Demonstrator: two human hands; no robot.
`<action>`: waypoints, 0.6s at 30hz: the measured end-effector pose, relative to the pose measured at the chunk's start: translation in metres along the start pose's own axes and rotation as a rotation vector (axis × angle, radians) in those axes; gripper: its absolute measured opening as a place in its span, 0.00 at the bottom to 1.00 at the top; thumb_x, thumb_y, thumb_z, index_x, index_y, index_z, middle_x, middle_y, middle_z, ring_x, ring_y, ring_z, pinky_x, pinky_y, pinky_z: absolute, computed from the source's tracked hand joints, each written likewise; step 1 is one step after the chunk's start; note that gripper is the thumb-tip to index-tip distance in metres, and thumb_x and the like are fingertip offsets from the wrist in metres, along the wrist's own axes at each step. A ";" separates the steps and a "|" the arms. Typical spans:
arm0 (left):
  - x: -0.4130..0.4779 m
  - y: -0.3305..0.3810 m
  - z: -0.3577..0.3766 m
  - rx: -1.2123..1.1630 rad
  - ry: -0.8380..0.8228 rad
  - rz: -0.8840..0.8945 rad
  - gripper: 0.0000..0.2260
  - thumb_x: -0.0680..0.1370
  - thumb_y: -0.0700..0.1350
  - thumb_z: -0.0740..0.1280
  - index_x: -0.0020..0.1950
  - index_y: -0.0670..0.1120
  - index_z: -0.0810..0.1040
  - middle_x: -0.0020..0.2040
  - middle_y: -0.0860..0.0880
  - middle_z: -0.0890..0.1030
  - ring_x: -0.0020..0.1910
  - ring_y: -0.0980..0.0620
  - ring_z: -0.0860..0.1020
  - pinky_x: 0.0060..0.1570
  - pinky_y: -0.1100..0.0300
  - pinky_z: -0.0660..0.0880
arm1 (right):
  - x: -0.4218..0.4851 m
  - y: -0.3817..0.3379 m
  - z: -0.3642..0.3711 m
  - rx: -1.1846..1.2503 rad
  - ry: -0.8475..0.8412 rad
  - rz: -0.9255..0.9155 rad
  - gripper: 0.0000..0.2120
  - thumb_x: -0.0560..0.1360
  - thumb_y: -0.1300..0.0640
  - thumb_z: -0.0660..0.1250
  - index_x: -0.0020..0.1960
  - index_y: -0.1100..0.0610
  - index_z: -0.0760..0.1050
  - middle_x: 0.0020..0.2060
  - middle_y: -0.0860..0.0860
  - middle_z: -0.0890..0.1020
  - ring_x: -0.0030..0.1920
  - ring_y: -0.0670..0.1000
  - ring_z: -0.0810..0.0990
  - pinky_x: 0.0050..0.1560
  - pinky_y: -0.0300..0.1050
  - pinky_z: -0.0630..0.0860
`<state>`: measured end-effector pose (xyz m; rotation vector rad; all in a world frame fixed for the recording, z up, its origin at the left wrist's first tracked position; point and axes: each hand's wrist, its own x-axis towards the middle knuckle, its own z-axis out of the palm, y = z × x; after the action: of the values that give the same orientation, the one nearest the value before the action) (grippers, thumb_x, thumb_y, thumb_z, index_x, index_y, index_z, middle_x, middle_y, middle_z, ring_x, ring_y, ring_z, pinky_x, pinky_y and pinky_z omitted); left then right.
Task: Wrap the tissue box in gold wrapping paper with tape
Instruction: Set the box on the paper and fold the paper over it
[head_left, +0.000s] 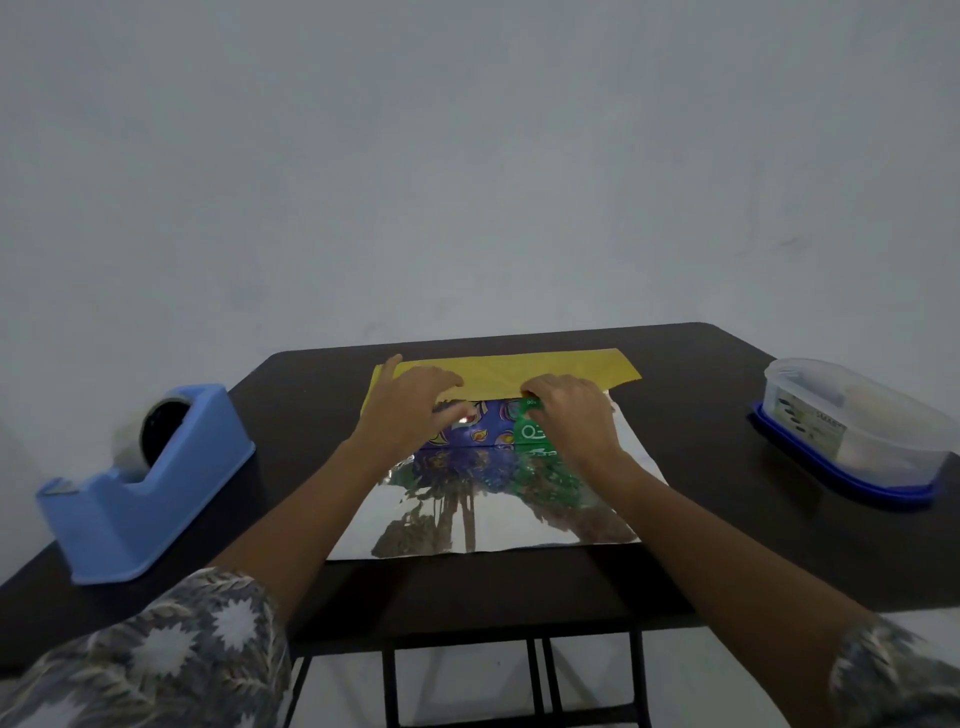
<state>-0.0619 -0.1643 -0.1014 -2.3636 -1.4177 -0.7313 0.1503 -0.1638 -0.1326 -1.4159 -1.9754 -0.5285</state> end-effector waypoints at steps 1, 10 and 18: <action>-0.001 0.001 0.000 -0.033 0.016 0.002 0.15 0.78 0.54 0.64 0.58 0.47 0.80 0.57 0.50 0.82 0.58 0.51 0.78 0.71 0.50 0.53 | -0.002 0.000 -0.001 0.013 0.026 -0.019 0.14 0.57 0.62 0.80 0.41 0.57 0.81 0.35 0.51 0.84 0.34 0.55 0.82 0.36 0.44 0.76; -0.006 0.007 0.001 -0.100 0.134 -0.021 0.06 0.75 0.43 0.70 0.48 0.44 0.85 0.44 0.44 0.85 0.46 0.40 0.81 0.63 0.47 0.67 | -0.015 0.037 -0.027 0.177 0.117 0.173 0.05 0.72 0.56 0.70 0.45 0.56 0.84 0.45 0.51 0.86 0.45 0.55 0.83 0.57 0.52 0.72; -0.001 0.006 0.005 -0.173 0.150 -0.054 0.06 0.75 0.44 0.70 0.46 0.45 0.85 0.46 0.48 0.85 0.46 0.47 0.81 0.60 0.52 0.66 | -0.028 0.063 -0.040 0.247 0.086 0.448 0.14 0.73 0.50 0.70 0.57 0.54 0.80 0.50 0.51 0.84 0.52 0.54 0.80 0.50 0.46 0.73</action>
<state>-0.0561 -0.1655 -0.1062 -2.3455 -1.4103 -1.0623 0.2263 -0.1873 -0.1268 -1.5793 -1.5272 -0.1342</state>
